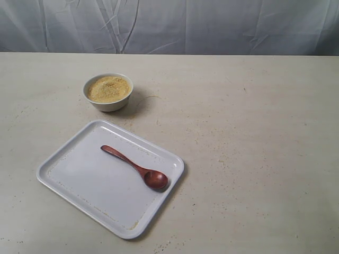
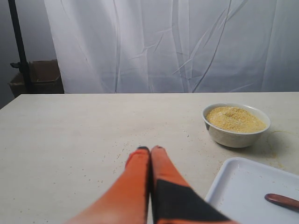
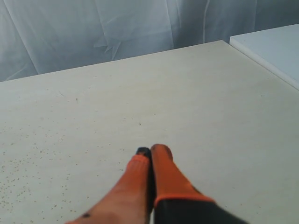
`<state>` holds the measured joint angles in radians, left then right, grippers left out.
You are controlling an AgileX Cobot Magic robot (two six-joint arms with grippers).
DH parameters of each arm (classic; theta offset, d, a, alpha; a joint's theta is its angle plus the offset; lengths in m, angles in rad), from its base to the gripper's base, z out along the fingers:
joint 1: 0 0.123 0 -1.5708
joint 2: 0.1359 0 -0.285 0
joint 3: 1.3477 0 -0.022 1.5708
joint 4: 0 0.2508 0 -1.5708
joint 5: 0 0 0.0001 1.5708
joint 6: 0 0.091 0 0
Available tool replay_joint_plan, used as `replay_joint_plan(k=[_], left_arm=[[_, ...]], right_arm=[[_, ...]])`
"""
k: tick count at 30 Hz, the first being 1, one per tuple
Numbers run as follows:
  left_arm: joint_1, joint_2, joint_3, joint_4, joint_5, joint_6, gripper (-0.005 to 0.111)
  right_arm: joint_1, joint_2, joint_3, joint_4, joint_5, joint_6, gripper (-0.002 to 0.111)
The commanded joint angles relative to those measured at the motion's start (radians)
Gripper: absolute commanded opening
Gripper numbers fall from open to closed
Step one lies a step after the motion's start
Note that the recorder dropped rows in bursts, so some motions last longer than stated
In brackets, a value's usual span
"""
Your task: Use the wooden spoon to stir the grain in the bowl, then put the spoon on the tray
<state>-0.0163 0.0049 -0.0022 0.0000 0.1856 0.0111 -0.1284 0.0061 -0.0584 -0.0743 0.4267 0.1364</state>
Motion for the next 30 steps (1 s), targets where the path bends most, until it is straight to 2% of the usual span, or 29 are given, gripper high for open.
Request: replay_joint_plan(k=[1, 7, 30], left_arm=[[-0.006, -0.005, 0.002, 0.0, -0.005, 0.0, 0.0], [-0.006, -0.005, 0.002, 0.0, -0.005, 0.0, 0.0], [-0.006, -0.005, 0.002, 0.0, -0.005, 0.0, 0.0]], right_arm=[[-0.005, -0.006, 0.023, -0.003, -0.026, -0.002, 0.0], [-0.005, -0.006, 0.058, 0.023, -0.103, -0.002, 0.0], [-0.005, -0.006, 0.058, 0.023, -0.079, -0.002, 0.0]])
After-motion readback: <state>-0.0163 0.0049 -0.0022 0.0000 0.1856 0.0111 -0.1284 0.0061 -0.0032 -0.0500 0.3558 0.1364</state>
